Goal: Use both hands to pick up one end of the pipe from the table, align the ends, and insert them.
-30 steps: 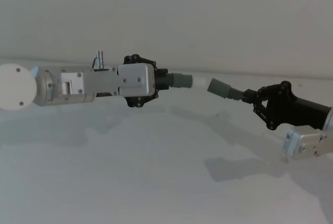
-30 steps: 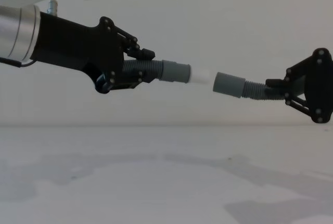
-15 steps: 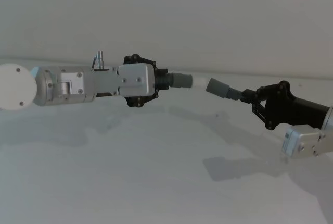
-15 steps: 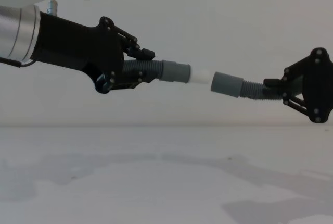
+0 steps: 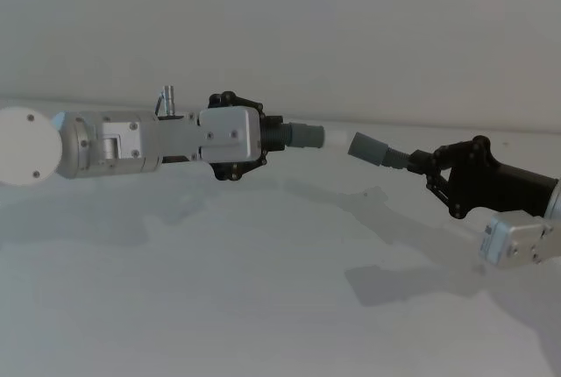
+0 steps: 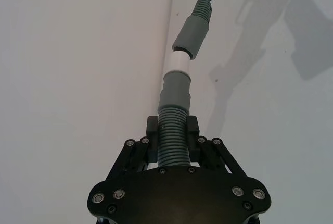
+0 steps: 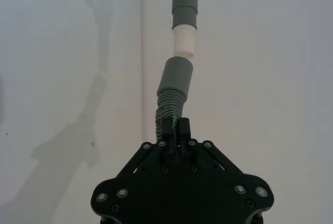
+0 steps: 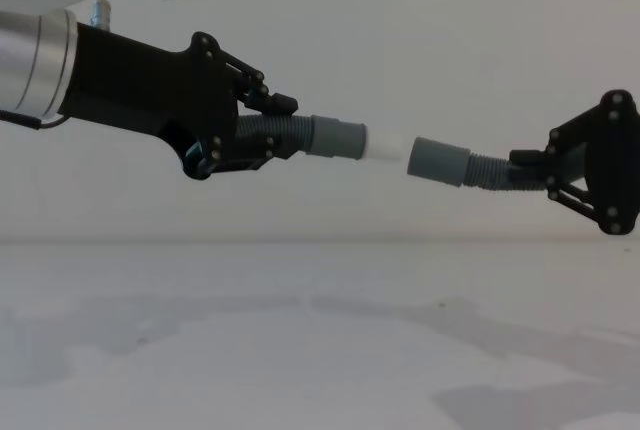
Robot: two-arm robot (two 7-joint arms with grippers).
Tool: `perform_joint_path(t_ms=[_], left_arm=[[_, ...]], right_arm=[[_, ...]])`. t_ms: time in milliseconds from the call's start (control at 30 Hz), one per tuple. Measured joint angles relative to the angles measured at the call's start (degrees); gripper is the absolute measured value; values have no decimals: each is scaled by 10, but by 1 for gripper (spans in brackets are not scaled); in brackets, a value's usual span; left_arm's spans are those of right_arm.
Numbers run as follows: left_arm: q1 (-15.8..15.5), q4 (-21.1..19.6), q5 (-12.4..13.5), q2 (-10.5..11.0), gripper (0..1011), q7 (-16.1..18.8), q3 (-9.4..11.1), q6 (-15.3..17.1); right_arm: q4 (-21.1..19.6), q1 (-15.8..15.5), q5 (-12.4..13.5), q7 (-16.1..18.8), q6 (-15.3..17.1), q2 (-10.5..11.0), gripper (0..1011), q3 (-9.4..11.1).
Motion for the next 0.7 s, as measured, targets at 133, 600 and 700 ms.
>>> perform_joint_path(t_ms=[133,600,700], left_arm=[[0,0,0,0,300,0,0,0],[0,0,0,0,300,0,0,0],[0,0,0,0,300,0,0,0]], right_arm=[[0,0,1,0,-4,0,46,1],[2,4,1,-1,-10,-5,46,1],[2,5,0,-1,-11,-6,46,0]])
